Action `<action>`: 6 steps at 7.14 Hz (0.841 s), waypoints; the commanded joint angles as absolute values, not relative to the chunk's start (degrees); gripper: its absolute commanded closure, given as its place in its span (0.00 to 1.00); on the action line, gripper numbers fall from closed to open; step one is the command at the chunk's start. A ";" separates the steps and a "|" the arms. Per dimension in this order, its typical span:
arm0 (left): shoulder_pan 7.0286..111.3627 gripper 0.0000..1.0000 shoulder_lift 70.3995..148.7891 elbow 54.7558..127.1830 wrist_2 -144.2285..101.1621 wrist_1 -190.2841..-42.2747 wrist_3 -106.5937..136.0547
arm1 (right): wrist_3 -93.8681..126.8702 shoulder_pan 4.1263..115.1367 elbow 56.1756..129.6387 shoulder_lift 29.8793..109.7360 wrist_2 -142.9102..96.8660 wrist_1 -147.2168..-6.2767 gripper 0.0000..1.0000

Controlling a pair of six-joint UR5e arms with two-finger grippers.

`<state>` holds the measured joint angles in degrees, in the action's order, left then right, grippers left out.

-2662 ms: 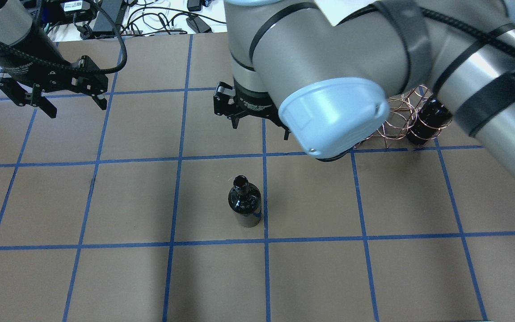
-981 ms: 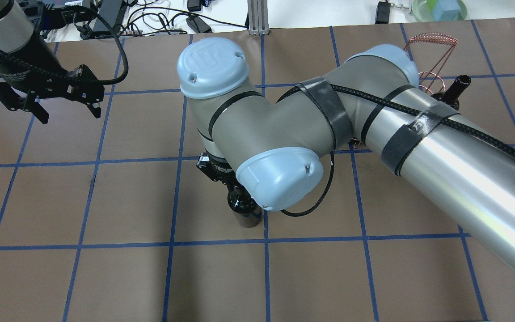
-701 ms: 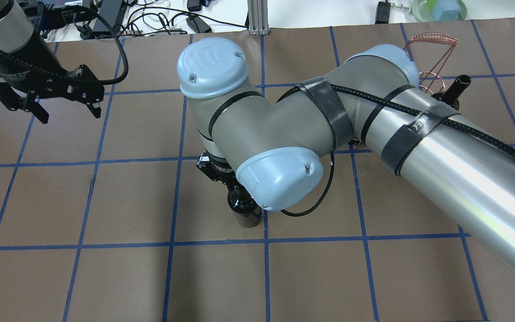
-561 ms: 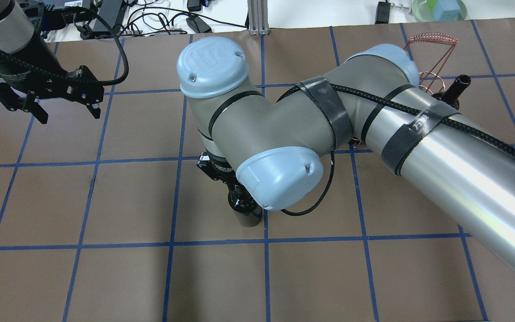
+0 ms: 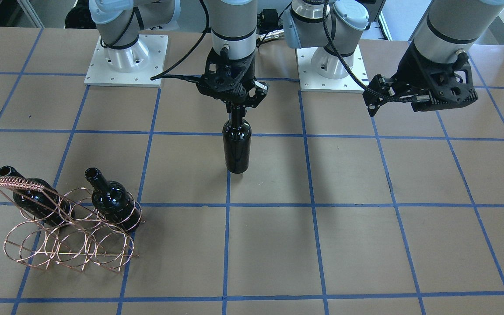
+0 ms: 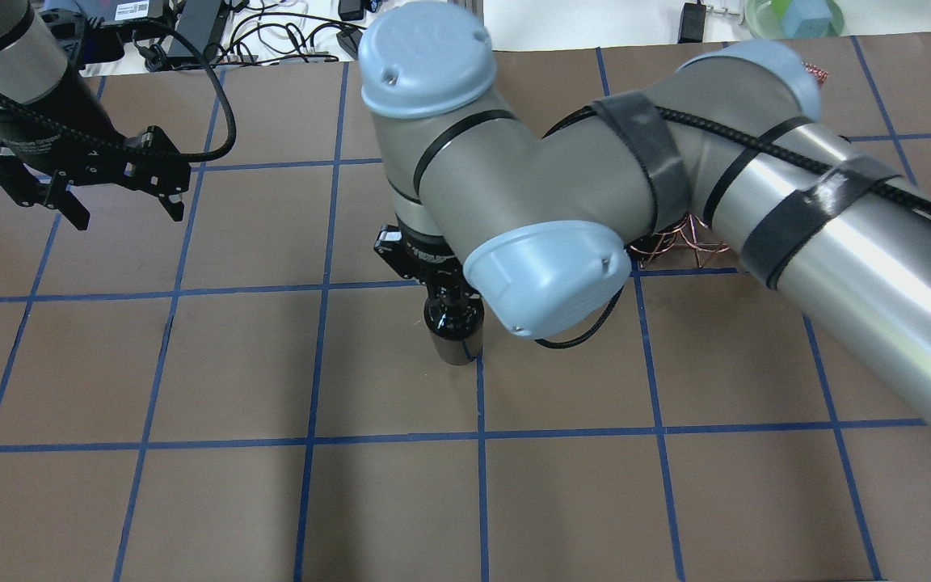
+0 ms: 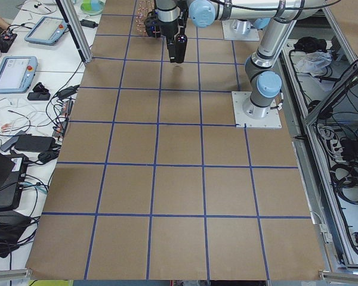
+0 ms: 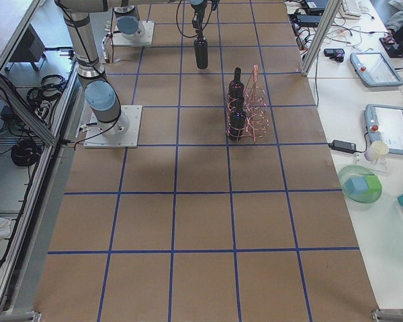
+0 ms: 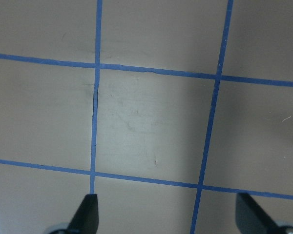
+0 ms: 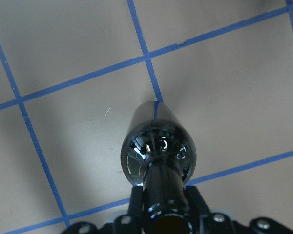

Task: Place wine into wine basket
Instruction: 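Lift the bottle with the right gripper and carry it toward the rack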

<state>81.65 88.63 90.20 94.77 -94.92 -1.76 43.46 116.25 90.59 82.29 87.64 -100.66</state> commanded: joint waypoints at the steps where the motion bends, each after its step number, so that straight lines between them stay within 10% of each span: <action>1: 81.65 0.00 88.59 90.26 94.66 -94.83 -1.76 | 34.76 109.89 90.26 84.63 87.80 -99.33 0.84; 6: 81.74 0.00 88.59 90.26 94.75 -94.75 -1.76 | 0.16 90.22 90.26 90.61 93.22 -85.44 0.84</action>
<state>81.67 88.59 90.26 94.68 -94.75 -1.76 9.87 95.60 90.26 89.15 90.03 -88.04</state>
